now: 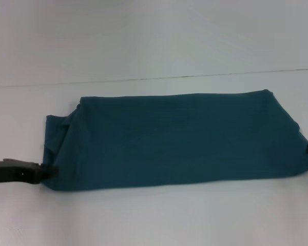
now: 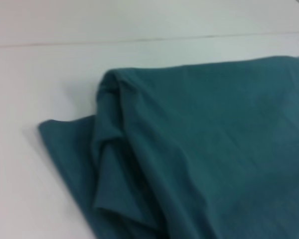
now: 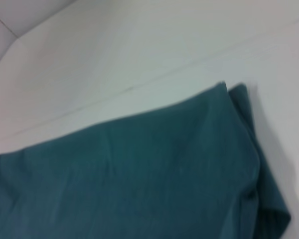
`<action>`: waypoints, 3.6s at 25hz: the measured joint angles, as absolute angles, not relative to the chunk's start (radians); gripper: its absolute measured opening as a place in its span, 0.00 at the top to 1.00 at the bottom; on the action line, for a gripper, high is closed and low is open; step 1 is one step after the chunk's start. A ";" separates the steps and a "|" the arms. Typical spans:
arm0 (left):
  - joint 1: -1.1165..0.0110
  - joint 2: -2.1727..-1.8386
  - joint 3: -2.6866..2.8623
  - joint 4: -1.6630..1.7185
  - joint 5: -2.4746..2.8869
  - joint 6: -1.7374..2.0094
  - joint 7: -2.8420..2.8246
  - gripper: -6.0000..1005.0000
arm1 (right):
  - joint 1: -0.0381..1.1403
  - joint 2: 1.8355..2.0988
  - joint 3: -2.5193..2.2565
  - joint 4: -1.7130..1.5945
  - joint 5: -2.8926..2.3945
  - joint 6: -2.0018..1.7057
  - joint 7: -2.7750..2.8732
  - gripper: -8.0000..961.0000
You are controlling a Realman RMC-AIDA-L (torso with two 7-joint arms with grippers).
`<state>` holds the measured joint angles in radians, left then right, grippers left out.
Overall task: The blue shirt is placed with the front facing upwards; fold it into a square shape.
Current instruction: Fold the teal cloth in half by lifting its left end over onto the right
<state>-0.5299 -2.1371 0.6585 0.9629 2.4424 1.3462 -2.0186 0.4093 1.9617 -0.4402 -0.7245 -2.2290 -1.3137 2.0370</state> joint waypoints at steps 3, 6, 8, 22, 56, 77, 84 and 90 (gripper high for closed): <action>-0.523 -2.137 0.653 0.995 2.440 1.335 -2.053 0.92 | 0.410 1.962 -0.440 -0.753 -2.204 -1.318 2.034 0.83; -0.521 -2.138 0.630 1.018 2.439 1.327 -2.078 0.78 | 0.410 1.962 -0.440 -0.771 -2.170 -1.328 2.020 0.72; -0.524 -2.141 0.594 1.036 2.437 1.326 -2.102 0.68 | 0.410 1.962 -0.440 -0.776 -2.143 -1.337 2.007 0.62; -0.468 -2.150 0.580 1.042 2.415 1.416 -2.239 0.34 | 0.440 1.966 -0.447 -0.767 -2.070 -1.369 1.930 0.15; -0.490 -2.150 0.525 0.899 2.407 1.417 -2.248 0.34 | 0.457 1.940 -0.451 -0.776 -2.075 -1.383 1.940 0.08; -0.491 -2.137 0.529 0.883 2.439 1.388 -2.242 0.34 | 0.452 1.940 -0.450 -0.776 -2.075 -1.384 1.940 0.08; -0.509 -2.137 0.546 0.851 2.439 1.340 -2.241 0.34 | 0.449 1.942 -0.447 -0.775 -2.075 -1.384 1.940 0.08; -0.526 -2.137 0.551 0.835 2.439 1.309 -2.241 0.34 | 0.448 1.942 -0.445 -0.775 -2.075 -1.384 1.940 0.08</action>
<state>-0.5257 -2.1374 0.5508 0.8349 2.4389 1.3095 -2.2409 0.4480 1.9417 -0.4449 -0.7746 -2.0754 -1.3836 1.9404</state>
